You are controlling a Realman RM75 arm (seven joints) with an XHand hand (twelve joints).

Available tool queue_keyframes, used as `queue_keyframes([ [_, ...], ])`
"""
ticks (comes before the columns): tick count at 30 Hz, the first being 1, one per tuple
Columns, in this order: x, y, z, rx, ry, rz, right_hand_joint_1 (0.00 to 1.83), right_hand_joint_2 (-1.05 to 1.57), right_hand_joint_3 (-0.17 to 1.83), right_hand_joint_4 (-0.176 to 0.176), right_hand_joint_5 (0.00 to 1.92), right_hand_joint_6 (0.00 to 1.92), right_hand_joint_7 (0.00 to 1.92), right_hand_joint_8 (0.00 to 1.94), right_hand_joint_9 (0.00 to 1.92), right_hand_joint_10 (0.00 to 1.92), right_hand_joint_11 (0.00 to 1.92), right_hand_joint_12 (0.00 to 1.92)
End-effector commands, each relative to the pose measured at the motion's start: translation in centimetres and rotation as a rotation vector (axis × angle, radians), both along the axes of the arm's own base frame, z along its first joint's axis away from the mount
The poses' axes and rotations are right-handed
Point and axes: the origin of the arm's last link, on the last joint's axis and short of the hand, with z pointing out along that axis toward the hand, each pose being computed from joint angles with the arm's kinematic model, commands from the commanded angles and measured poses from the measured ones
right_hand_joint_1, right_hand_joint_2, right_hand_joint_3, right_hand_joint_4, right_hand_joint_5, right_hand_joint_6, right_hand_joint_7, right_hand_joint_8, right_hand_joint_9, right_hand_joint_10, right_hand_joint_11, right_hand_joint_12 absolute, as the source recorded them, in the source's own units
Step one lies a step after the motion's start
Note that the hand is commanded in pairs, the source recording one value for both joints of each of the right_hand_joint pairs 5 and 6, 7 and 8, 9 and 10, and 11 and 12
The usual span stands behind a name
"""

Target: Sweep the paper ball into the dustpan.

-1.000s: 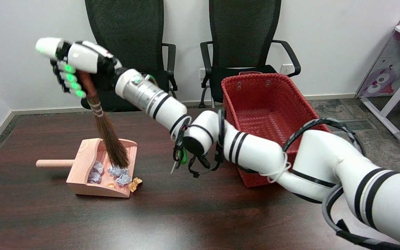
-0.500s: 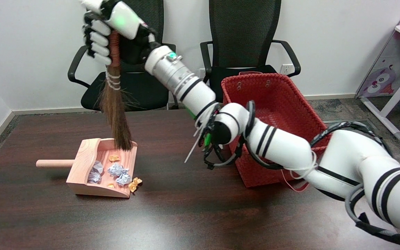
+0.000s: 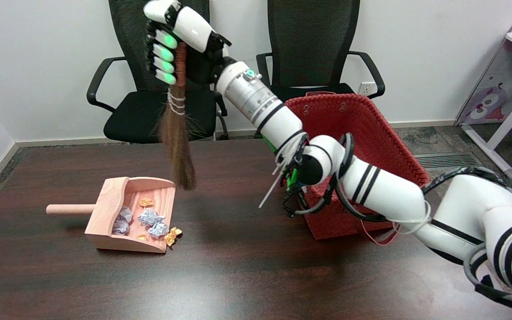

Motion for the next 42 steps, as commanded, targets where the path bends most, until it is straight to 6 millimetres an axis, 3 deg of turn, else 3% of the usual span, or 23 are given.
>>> queue_keyframes([
  [1,-4.1,1.2,5.4,-0.157,0.236,-0.061,0.43,1.09,0.87,0.027,1.92,1.92,1.92,1.92,1.92,1.92,1.92,1.92],
  [5,-5.2,1.7,6.3,-0.194,0.319,-0.062,0.41,1.16,0.86,0.033,1.92,1.92,1.92,1.92,1.92,1.92,1.92,1.92],
  [8,-6.3,2.1,5.9,-0.178,0.392,-0.082,0.39,1.23,0.85,0.037,1.92,1.92,1.92,1.92,1.92,1.92,1.92,1.92],
  [16,-7.4,4.2,1.4,-0.110,0.558,-0.016,0.34,1.33,0.86,0.048,1.92,1.92,1.92,1.92,1.92,1.92,1.92,1.92],
  [22,-7.6,6.2,-0.1,-0.177,0.644,0.071,0.33,1.38,0.84,0.053,1.92,1.92,1.92,1.92,1.92,1.92,1.92,1.92],
  [30,-6.8,8.8,-4.7,-0.309,0.764,0.173,0.35,1.42,0.84,0.053,1.92,1.92,1.92,1.92,1.92,1.92,1.92,1.92],
  [42,-5.5,9.3,-9.8,-0.282,0.802,0.171,0.37,1.41,0.85,0.047,1.92,1.92,1.92,1.92,1.92,1.92,1.92,1.92],
])
